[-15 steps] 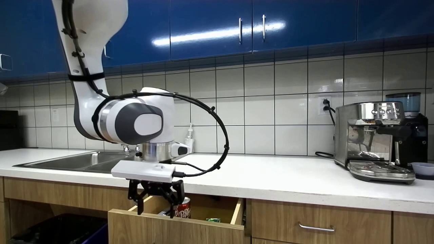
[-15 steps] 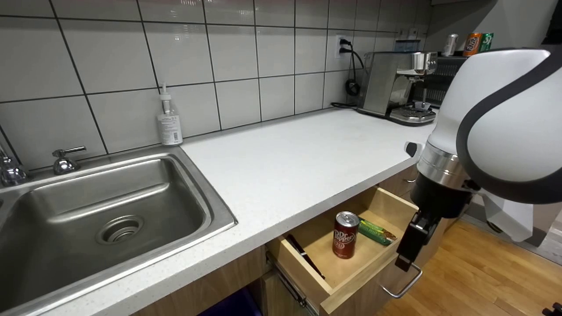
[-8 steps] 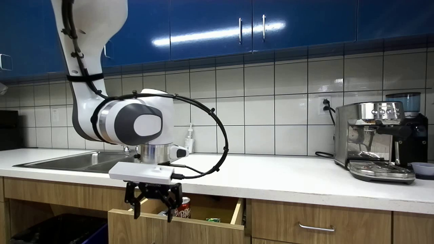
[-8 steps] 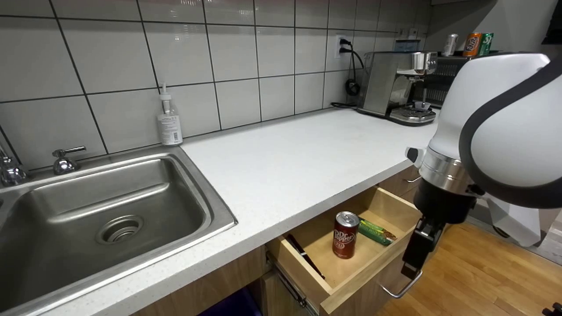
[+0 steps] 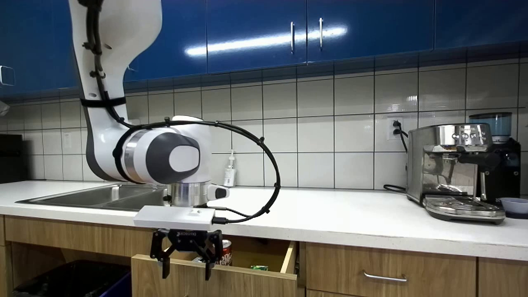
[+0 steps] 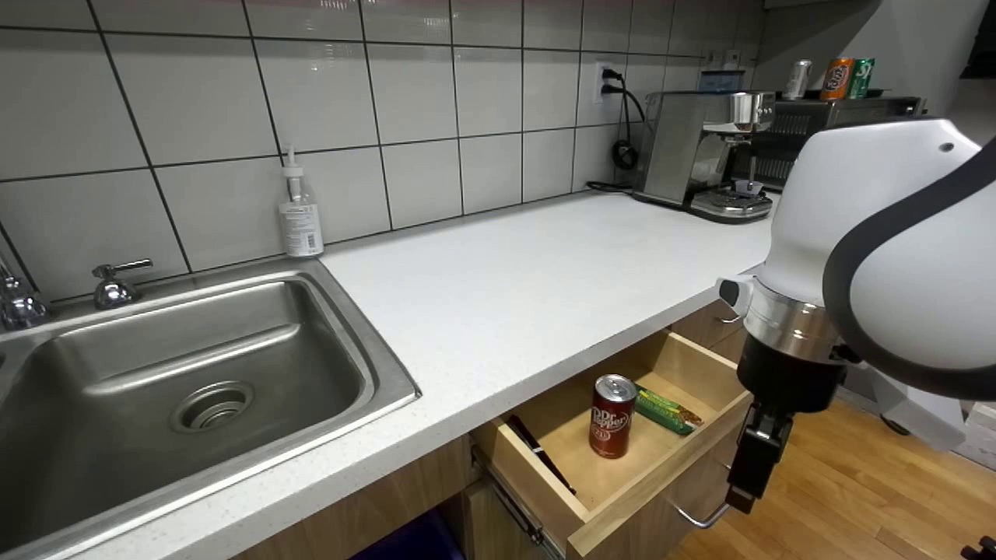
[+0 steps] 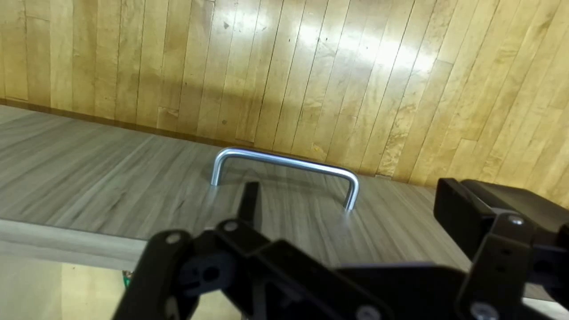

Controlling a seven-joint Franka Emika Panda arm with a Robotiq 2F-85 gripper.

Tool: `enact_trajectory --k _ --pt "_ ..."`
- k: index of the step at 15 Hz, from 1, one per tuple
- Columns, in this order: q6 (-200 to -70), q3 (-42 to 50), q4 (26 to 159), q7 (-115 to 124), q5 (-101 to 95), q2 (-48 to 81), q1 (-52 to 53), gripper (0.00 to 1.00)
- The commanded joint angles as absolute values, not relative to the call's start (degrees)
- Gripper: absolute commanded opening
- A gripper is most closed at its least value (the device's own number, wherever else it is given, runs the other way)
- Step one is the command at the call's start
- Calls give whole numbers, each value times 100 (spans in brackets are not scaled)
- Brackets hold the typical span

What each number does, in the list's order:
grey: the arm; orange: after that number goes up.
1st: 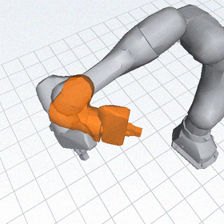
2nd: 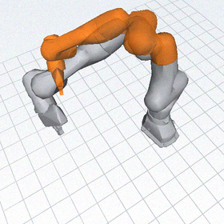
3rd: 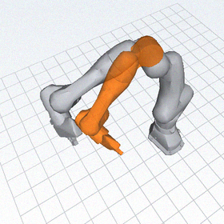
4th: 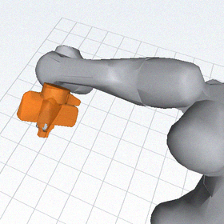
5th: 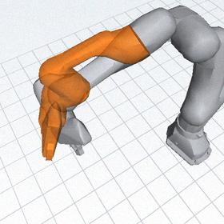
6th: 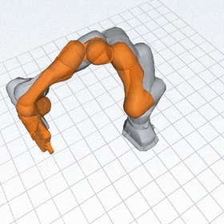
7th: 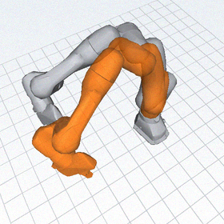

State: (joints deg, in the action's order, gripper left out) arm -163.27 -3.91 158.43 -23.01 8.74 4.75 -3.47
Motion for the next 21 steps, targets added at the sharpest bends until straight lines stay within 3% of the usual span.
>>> enact_trajectory --k 1,21 --pt "-16358 -292 15733 -2054 644 646 -296 100" --pt "-17012 -358 15313 -1795 430 1237 -377 100"
